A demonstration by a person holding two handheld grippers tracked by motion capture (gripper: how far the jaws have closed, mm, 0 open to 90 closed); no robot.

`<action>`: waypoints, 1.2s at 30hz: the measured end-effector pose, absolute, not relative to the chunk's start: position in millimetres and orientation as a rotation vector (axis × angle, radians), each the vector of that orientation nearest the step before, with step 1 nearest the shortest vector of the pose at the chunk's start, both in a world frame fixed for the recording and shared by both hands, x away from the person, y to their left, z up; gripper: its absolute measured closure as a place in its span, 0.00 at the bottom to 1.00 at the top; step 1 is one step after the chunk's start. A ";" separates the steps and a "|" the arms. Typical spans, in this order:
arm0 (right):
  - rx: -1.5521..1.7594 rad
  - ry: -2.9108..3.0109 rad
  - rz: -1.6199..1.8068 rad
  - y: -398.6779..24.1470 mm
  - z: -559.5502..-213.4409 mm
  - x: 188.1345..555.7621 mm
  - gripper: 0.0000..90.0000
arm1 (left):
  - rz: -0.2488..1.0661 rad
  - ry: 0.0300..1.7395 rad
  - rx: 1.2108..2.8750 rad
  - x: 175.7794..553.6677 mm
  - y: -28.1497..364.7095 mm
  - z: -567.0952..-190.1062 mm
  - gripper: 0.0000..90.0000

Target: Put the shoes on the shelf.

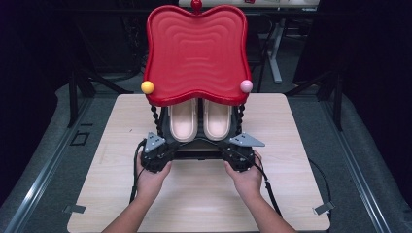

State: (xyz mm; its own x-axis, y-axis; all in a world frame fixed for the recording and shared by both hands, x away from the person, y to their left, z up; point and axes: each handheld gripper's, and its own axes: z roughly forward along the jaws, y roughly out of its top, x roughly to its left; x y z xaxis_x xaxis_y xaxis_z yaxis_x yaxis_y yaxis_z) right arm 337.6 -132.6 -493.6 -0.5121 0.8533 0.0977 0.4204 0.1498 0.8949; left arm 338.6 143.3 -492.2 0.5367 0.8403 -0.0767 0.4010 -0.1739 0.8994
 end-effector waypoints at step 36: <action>1.266 1.815 1.410 -150.5 -471.3 337.7 0.64 | 0.610 1.123 1.629 345.9 157.2 -474.3 0.59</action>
